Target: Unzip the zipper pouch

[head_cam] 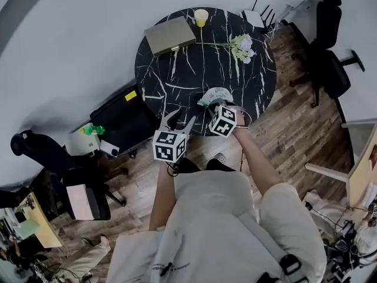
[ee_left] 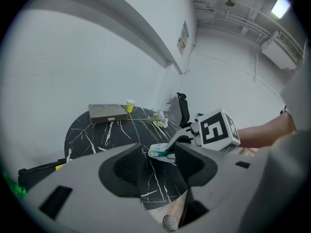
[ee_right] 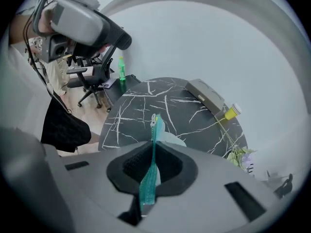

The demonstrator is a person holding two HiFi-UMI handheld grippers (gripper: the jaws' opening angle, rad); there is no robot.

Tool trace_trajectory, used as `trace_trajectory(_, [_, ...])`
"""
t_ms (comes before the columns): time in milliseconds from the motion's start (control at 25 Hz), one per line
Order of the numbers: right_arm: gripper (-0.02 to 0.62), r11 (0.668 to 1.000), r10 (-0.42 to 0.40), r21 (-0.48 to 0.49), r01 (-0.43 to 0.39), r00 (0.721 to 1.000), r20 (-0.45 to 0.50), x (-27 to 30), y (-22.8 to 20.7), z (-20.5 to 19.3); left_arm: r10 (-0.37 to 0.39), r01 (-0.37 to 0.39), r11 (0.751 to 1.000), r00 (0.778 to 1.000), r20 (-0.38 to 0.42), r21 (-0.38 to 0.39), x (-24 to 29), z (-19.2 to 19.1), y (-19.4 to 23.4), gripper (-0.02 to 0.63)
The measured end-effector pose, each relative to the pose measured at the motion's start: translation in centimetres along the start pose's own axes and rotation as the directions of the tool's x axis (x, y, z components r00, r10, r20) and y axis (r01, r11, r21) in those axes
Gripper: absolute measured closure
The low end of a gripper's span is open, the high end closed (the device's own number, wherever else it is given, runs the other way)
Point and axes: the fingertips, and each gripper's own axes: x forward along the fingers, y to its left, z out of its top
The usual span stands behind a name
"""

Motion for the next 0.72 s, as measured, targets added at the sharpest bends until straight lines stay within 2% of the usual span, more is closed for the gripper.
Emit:
trace_trajectory(240, [0.572, 0.999, 0.016, -0.039, -0.015, 0.999, 0.035, -2.7, -0.8, 0.4, -0.006, 0.007, 0.999, 1.0, -0.017, 0.049, 0.6, -0.1, -2.1, 0.383])
trace_trajectory(720, [0.572, 0.998, 0.033, -0.05, -0.027, 0.992, 0.125, -7.7, -0.1, 0.7, -0.007, 0.009, 0.997, 1.0, -0.026, 0.082, 1.0, -1.2, -6.5, 0.383])
